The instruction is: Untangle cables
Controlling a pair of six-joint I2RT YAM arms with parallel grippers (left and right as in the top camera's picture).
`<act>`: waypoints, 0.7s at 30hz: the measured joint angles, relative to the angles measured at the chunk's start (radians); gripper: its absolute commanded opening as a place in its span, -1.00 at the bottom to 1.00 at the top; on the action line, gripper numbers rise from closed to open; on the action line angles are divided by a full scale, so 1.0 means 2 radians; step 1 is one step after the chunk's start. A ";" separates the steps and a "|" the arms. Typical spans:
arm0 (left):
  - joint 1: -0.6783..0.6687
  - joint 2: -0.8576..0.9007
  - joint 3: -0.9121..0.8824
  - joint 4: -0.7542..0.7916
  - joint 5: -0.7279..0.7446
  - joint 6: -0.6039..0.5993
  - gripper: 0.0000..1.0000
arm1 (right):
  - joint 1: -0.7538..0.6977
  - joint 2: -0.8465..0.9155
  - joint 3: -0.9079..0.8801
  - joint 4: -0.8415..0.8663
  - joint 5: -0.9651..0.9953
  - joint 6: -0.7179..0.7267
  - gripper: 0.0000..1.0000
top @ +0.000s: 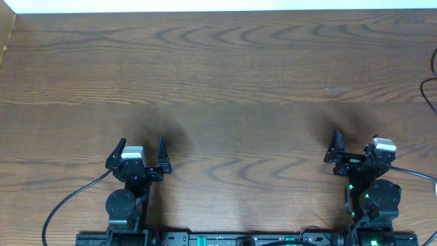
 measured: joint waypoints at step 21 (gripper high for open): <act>0.000 0.000 0.000 0.000 0.000 0.000 0.96 | -0.029 -0.075 -0.050 0.012 -0.024 0.000 0.98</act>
